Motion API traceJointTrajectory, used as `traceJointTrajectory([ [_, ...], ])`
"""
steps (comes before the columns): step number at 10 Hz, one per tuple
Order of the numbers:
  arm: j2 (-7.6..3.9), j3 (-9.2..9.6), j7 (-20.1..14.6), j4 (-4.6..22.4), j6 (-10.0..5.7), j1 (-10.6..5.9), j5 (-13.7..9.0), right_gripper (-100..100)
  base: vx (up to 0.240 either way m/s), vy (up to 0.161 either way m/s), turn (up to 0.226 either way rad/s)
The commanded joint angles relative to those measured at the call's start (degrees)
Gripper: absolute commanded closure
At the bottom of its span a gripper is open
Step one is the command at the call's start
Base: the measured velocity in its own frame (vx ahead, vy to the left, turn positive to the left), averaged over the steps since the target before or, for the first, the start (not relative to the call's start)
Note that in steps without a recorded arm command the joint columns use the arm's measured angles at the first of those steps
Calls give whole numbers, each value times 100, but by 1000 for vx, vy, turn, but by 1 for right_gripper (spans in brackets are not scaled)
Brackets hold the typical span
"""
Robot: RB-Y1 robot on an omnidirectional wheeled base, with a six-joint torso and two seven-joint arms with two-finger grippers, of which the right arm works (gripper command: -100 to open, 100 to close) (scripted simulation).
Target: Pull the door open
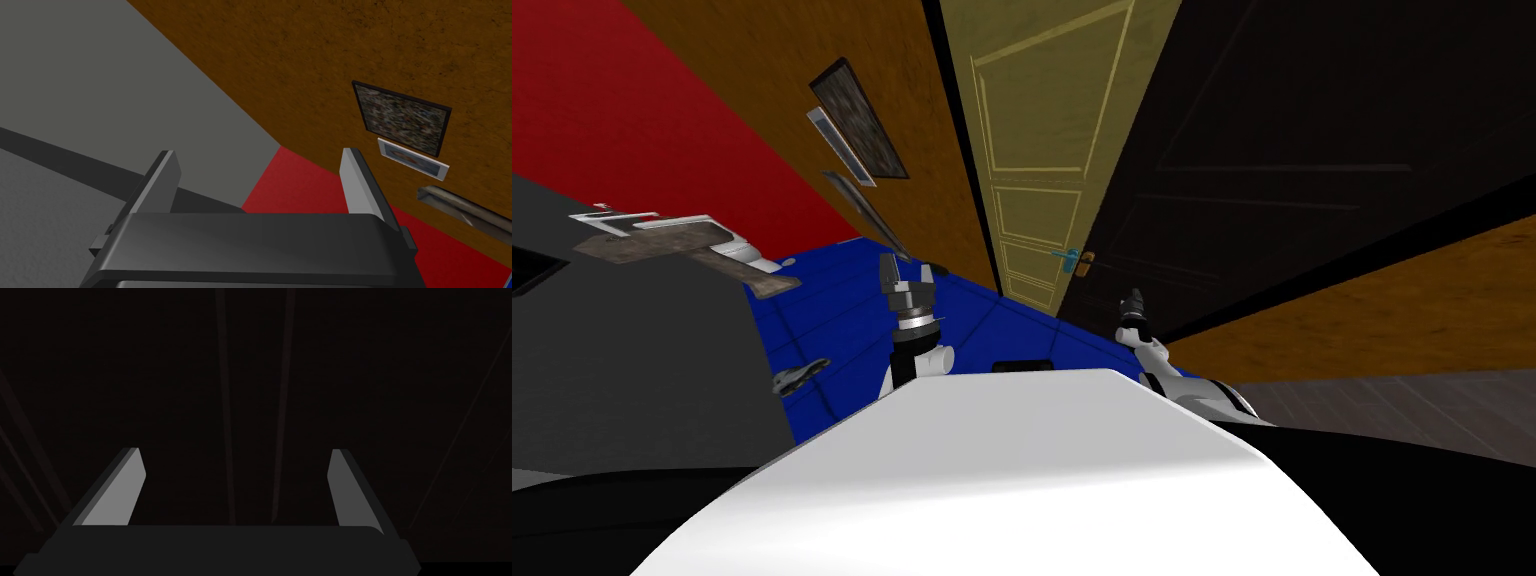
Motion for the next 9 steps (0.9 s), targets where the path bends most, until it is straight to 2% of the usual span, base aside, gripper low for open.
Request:
traceJointTrajectory([
  [1, -11, -2, 20, 15, -1, -4, -31, -100, 231, 83, 9],
  [9, -57, 0, 61, 92, -31, -30, -122, -100, 239, 24, 7],
])
